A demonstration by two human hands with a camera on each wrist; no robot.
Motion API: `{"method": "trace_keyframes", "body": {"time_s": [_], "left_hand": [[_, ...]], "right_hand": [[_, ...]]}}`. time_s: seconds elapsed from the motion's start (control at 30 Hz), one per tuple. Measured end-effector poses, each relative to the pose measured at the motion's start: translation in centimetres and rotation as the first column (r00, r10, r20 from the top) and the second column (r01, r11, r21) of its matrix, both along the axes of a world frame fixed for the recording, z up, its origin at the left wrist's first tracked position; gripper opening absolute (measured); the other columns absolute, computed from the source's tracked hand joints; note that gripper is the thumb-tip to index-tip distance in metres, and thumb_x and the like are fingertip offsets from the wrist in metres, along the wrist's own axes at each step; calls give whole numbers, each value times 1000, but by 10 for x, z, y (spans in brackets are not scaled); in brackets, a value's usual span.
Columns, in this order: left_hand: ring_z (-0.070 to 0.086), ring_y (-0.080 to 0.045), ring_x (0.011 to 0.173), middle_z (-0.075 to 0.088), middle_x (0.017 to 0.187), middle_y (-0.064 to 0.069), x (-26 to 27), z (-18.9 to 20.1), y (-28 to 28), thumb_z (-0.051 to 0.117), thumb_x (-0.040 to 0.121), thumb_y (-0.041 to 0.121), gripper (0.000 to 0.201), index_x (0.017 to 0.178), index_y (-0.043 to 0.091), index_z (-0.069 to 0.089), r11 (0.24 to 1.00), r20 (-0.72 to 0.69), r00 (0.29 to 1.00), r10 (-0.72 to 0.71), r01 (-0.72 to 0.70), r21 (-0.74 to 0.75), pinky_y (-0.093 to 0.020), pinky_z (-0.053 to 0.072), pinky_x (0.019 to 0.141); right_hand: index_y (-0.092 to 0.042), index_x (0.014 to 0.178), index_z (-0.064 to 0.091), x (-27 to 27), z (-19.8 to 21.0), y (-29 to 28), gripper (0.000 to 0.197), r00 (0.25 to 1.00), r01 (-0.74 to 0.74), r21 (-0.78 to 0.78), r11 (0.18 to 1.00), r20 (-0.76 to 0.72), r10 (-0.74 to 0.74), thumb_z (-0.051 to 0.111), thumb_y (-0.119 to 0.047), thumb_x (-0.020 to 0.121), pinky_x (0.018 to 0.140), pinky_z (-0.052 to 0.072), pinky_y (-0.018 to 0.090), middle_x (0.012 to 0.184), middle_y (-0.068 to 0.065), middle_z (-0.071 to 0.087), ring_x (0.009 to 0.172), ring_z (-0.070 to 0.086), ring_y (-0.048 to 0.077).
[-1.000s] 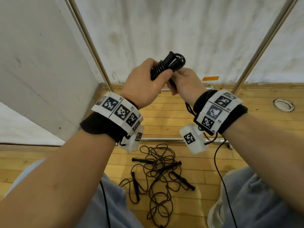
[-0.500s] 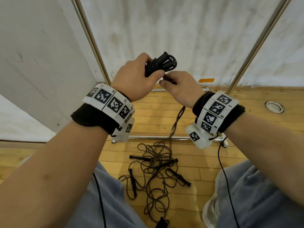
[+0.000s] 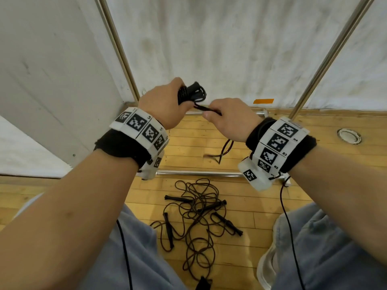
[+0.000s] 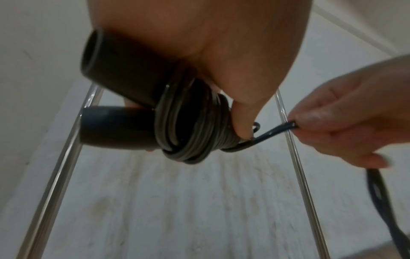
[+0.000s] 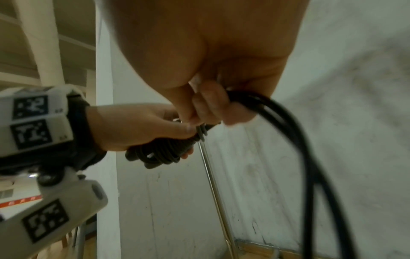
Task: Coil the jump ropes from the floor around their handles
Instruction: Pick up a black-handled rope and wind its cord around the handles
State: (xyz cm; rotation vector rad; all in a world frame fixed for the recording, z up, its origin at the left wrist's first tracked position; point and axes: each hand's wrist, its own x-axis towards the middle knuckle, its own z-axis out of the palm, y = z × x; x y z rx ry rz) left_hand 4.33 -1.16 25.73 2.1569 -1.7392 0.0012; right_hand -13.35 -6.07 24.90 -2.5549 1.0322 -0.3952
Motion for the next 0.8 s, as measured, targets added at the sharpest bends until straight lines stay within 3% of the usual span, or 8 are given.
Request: {"method": "trace_keyframes", "body": {"time_s": [0.17, 0.3, 0.37, 0.47, 0.53, 0.6, 0.7, 0.8], "left_hand": [[58, -16, 81, 61, 89, 9, -9, -14, -3, 62, 85, 49, 33, 113, 33, 57, 960, -7, 991, -134, 131, 247, -29, 42, 63], [55, -12, 81, 57, 89, 16, -27, -20, -6, 60, 86, 47, 35, 121, 42, 54, 923, -26, 965, -261, 258, 288, -27, 39, 61], [52, -11, 78, 56, 89, 16, -35, -21, -7, 59, 86, 50, 40, 124, 41, 51, 914, -2, 950, -311, 300, 273, -22, 35, 54], [55, -6, 72, 58, 80, 19, -42, -19, -7, 57, 78, 66, 42, 110, 39, 58, 920, -41, 939, -341, 342, 193, -17, 35, 53], [54, 0, 68, 61, 74, 16, -45, -16, -7, 55, 76, 72, 43, 101, 38, 62, 930, -85, 938, -335, 344, 129, -20, 40, 54], [55, 1, 64, 62, 70, 14, -45, -15, -5, 57, 77, 68, 39, 99, 37, 65, 933, -162, 926, -341, 355, 66, -23, 39, 53], [57, 0, 63, 63, 69, 13, -45, -10, 0, 62, 80, 59, 32, 101, 35, 66, 936, -311, 886, -345, 348, -47, -24, 41, 56], [57, 1, 67, 61, 73, 15, -42, -5, 3, 63, 81, 55, 30, 103, 34, 61, 954, -374, 878, -300, 280, -109, -22, 43, 58]], "right_hand": [[-25, 74, 50, -11, 4, -5, 26, 999, -33, -19, 999, -13, 33, 43, -34, 97, 51, 26, 24, 63, -10, 47, 57, 43, 6], [-25, 65, 47, -15, 2, -13, 34, 998, 37, -27, 999, 47, -36, 45, -38, 96, 52, 28, 23, 62, -8, 48, 58, 43, 8], [-18, 69, 55, -15, -1, -17, 34, 994, 74, -9, 997, 84, -73, 46, -39, 95, 52, 31, 23, 63, -5, 51, 59, 46, 11], [-16, 67, 60, -15, -3, -25, 36, 963, 161, 68, 985, 209, -171, 53, -41, 91, 49, 31, 19, 56, -8, 48, 53, 45, 7], [-18, 58, 58, -18, -1, -32, 37, 917, 189, 210, 959, 312, -249, 61, -44, 85, 43, 28, 13, 44, -11, 42, 42, 40, 4], [-19, 57, 60, -23, 1, -37, 36, 874, 138, 380, 915, 387, -293, 65, -46, 81, 44, 31, 13, 42, -12, 39, 40, 36, 3], [-20, 64, 66, -26, -1, -42, 28, 772, -43, 598, 801, 529, -353, 65, -39, 85, 53, 43, 24, 57, -1, 50, 52, 48, 13], [-14, 75, 67, -20, -6, -39, 20, 726, -90, 635, 768, 569, -386, 58, -22, 91, 58, 45, 30, 77, 17, 54, 65, 48, 26]]}}
